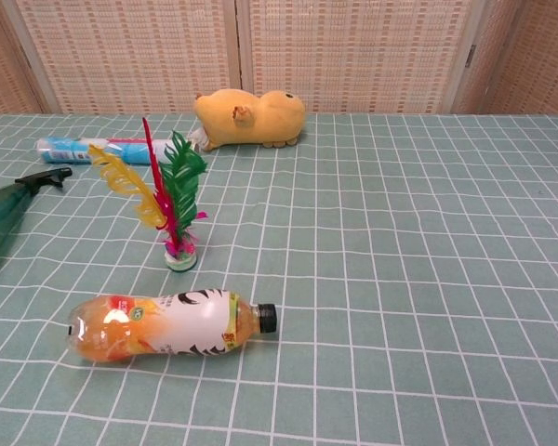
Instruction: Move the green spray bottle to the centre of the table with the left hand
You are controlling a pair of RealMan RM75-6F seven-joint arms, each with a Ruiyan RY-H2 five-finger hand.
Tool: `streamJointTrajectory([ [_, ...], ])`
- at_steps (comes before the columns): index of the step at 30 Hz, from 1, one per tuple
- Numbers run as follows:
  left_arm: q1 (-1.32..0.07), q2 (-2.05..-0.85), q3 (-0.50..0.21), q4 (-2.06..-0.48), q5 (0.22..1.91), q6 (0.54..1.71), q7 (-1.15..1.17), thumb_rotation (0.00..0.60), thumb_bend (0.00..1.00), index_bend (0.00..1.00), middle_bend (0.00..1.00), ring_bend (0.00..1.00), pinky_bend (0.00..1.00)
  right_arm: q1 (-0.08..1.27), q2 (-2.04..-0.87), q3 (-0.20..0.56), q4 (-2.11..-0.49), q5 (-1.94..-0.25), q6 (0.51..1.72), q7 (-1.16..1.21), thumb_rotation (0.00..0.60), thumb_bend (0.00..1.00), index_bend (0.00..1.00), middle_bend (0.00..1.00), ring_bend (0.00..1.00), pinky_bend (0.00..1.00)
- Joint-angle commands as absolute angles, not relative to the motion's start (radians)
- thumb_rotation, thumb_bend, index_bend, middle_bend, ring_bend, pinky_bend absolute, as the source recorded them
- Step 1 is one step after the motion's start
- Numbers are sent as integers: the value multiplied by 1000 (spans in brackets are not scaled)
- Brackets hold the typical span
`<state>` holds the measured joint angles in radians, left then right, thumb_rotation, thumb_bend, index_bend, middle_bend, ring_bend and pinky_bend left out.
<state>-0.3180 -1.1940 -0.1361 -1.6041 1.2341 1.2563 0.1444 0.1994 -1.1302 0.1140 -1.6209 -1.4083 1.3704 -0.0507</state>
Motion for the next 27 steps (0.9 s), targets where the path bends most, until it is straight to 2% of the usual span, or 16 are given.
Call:
streamJointTrajectory([
  [1, -317, -1194, -136, -1602, 1232, 1255, 141, 600, 252, 214, 301, 205, 283, 199, -1130, 114, -1623, -1410, 1371, -49, 600, 0, 40, 0, 0, 0],
  [8, -333, -1194, -154, -1614, 1216, 1243, 155, 600, 252, 235, 297, 206, 291, 200, -1128, 114, -1627, -1409, 1368, -54, 600, 0, 40, 0, 0, 0],
  [11, -357, -1191, -188, -1660, 1177, 1243, 208, 600, 251, 260, 299, 229, 304, 200, -1125, 114, -1627, -1406, 1365, -49, 600, 0, 40, 0, 0, 0],
  [14, -397, -1186, -245, -1753, 1070, 1231, 299, 600, 252, 268, 305, 248, 310, 200, -1123, 111, -1628, -1411, 1363, -47, 600, 0, 40, 0, 0, 0],
  [19, -523, -1210, -361, -1865, 774, 1247, 550, 600, 252, 273, 318, 263, 318, 201, -1117, 107, -1632, -1413, 1355, -46, 600, 0, 38, 0, 0, 0],
  [27, -776, -1307, -527, -1862, 200, 1448, 938, 600, 252, 251, 328, 271, 282, 201, -1110, 107, -1640, -1401, 1343, -40, 600, 0, 34, 0, 0, 0],
])
